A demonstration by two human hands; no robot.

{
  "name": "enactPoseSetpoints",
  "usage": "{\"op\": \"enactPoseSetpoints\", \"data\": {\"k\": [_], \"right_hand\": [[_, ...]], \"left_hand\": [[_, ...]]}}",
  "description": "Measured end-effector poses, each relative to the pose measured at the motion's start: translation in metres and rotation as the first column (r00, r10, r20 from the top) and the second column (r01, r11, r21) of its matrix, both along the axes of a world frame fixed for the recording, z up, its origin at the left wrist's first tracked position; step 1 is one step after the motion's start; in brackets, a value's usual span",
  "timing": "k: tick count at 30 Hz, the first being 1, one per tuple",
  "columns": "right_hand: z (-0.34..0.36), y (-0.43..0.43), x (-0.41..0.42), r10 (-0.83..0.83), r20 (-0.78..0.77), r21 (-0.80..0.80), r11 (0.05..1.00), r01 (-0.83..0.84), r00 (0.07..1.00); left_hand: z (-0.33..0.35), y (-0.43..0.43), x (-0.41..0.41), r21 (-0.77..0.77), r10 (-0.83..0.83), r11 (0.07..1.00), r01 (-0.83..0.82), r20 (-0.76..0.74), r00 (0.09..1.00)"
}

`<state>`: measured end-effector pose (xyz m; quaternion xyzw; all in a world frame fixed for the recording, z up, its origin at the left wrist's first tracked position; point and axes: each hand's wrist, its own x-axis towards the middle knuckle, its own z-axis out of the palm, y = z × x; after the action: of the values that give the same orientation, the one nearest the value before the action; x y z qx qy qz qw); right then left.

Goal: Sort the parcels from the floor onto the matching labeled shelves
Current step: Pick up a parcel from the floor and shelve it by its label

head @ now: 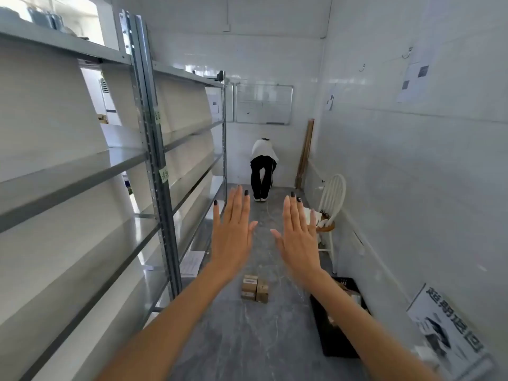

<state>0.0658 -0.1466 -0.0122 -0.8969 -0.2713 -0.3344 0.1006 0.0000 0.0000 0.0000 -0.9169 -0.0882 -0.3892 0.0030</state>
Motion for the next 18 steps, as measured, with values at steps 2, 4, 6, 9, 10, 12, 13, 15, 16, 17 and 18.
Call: {"op": "enactPoseSetpoints", "data": {"k": [2,4,6,9,10,12,13,15,16,17,18], "right_hand": [[0.003,-0.007,0.011,-0.030,-0.012,0.015,0.999,0.030,0.999],[0.001,-0.013,0.025,-0.058,-0.003,0.007,0.998,0.058,0.998],[0.002,-0.016,0.038,-0.068,-0.008,0.000,0.998,0.068,0.998],[0.002,-0.019,0.061,-0.068,-0.023,-0.015,0.998,0.068,0.997],[0.001,-0.018,0.068,-0.072,-0.025,-0.014,0.997,0.072,0.997],[0.001,-0.013,0.084,-0.072,-0.027,-0.013,0.997,0.072,0.997],[0.001,-0.009,0.092,-0.078,-0.021,-0.016,0.997,0.078,0.997],[0.002,0.001,0.111,-0.089,-0.026,-0.021,0.996,0.089,0.996],[0.002,0.005,0.121,-0.088,-0.041,-0.019,0.996,0.088,0.995],[0.002,0.010,0.130,-0.094,-0.041,-0.027,0.995,0.093,0.995],[0.003,0.015,0.140,-0.099,-0.035,-0.037,0.994,0.098,0.994]], "left_hand": [[0.002,-0.003,0.013,-0.012,0.018,1.000,-0.018,-0.006,1.000],[0.000,-0.001,0.028,-0.005,0.030,1.000,-0.030,-0.028,0.999],[0.000,0.000,0.043,-0.001,0.030,1.000,-0.030,-0.041,0.999],[-0.001,0.005,0.064,0.005,0.018,1.000,-0.018,-0.039,0.999],[-0.001,0.007,0.071,0.000,0.016,1.000,-0.016,-0.038,0.999],[-0.001,0.014,0.086,0.000,0.012,1.000,-0.012,-0.034,0.999],[-0.001,0.018,0.094,0.000,0.011,1.000,-0.011,-0.032,0.999],[-0.001,0.028,0.112,-0.008,-0.003,1.000,0.003,-0.039,0.999],[-0.001,0.032,0.122,-0.020,-0.013,1.000,0.012,-0.041,0.999],[-0.001,0.038,0.131,-0.015,-0.015,1.000,0.015,-0.037,0.999],[0.000,0.042,0.141,-0.017,-0.016,1.000,0.015,-0.036,0.999]]}}
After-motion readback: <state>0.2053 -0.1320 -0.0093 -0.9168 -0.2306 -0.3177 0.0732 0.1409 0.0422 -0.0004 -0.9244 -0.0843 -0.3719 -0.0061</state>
